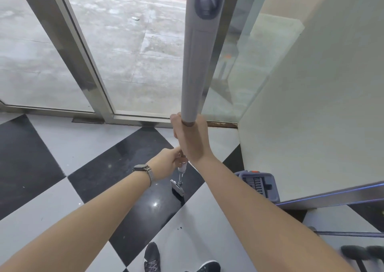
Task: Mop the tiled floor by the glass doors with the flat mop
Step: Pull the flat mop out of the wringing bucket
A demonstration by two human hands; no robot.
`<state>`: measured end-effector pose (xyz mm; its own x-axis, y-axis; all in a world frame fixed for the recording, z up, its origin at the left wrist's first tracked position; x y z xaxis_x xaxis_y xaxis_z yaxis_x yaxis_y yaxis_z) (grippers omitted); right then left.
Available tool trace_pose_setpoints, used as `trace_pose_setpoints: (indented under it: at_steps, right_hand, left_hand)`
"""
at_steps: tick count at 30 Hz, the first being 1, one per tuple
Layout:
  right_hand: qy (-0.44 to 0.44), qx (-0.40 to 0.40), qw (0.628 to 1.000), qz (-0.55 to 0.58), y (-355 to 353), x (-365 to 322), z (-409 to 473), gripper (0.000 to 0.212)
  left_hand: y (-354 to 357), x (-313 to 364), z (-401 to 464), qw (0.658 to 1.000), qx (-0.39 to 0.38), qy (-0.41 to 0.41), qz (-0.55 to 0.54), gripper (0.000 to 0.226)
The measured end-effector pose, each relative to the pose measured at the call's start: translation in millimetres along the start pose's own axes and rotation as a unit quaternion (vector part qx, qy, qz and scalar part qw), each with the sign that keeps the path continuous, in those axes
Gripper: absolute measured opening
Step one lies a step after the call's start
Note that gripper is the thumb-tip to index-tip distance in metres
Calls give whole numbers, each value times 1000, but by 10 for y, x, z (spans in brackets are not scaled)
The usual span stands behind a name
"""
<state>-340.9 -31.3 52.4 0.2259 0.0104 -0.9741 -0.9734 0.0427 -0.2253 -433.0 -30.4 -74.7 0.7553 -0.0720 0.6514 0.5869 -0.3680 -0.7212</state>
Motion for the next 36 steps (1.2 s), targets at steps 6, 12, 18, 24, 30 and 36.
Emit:
trace_pose_setpoints:
  at_steps: [6, 12, 18, 24, 30, 36]
  right_hand:
    - [1, 8, 1000, -22, 211, -16, -15, 34]
    - [-3, 20, 999, -36, 334, -64, -21, 32]
    - [13, 50, 998, -26, 444, -132, 29, 41]
    - [-39, 22, 999, -19, 362, -253, 112, 35]
    - [-58, -30, 996, 59, 361, -726, 235, 39]
    - [-34, -37, 995, 88, 512, -676, 196, 38]
  left_hand:
    - [-94, -92, -82, 1000, -6, 12, 23, 47]
    - [-356, -96, -162, 999, -13, 42, 4, 43]
    - [-473, -70, -178, 996, -6, 53, -73, 43]
    - [-481, -85, -104, 988, -30, 48, -144, 5]
    - [-439, -60, 41, 980, -25, -25, -194, 19]
    - [-368, -54, 47, 962, 1, -46, -270, 30]
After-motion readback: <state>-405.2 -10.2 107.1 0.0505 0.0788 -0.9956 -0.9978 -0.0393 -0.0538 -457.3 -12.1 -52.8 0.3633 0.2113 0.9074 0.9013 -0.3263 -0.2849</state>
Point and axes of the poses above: each hand's wrist, its own z-axis towards the middle knuckle, its own y-axis out of the palm, x = y × z, the point moved 1 cm from there along z, towards the middle knuckle, and after that the axes turned 3 degrees about x, right-handed, at the moved point
